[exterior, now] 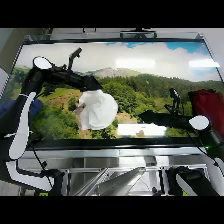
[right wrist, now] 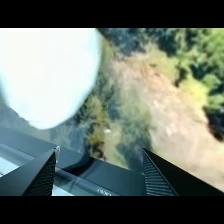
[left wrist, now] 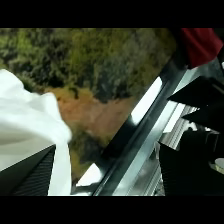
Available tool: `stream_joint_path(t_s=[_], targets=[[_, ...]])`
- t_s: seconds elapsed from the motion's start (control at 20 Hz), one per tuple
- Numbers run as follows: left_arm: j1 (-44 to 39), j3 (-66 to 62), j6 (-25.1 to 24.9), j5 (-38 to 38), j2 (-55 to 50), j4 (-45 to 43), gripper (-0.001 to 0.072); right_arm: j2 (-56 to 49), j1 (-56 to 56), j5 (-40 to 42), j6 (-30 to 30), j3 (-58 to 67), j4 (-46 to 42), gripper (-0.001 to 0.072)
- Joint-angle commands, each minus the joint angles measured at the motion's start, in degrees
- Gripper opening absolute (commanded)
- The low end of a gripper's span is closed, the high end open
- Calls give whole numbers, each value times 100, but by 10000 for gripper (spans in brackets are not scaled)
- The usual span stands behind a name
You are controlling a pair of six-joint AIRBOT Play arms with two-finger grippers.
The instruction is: Fold the shirts.
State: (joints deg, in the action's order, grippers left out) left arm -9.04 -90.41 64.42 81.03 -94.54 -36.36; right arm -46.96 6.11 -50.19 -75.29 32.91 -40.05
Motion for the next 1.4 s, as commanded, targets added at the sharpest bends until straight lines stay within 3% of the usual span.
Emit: stream_joint_path(t_s=[0.0,0.1,0.2,0.45,0.7,0.9,0.95,1.0,1.05,1.1,1.15,1.2,1.35], targets=[[184,55,85,546,-168,-984,713,-28,-57,46,356,103,289,579],[542,76,275,800,-168,-1554,713,-227,-15,197,789,103,752,579],[894,452,271,658,-164,-1554,713,-691,114,470,1340,103,1342,579],[1287,1539,-118,-476,-205,-1451,713,-2765,702,688,2754,638,2865,577],[1069,1860,-487,-949,-205,-1447,711,-4660,1386,466,2881,1919,2986,577],[710,1849,-802,-1016,-210,-1189,693,-5086,1491,212,2883,2461,3025,571],[619,1880,-855,-1099,-210,-1174,693,-5084,1491,278,2883,2514,3025,503],[549,1884,-861,-1176,-212,-1228,690,-5084,1482,330,2889,2549,3025,324],[531,1878,-859,-1222,-212,-1211,570,-5084,1478,369,2907,2564,3023,178],[542,1862,-844,-1222,-210,-1209,349,-5084,1464,382,2920,2566,3025,28],[577,1860,-844,-1187,-210,-1204,35,-5077,1440,365,2997,2566,3025,18],[621,1853,-820,-1134,-210,-1193,1,-5064,1423,341,3021,2566,3023,19],[791,1598,-623,-699,-168,-1156,1,-4878,1274,133,3185,2566,2999,17]])
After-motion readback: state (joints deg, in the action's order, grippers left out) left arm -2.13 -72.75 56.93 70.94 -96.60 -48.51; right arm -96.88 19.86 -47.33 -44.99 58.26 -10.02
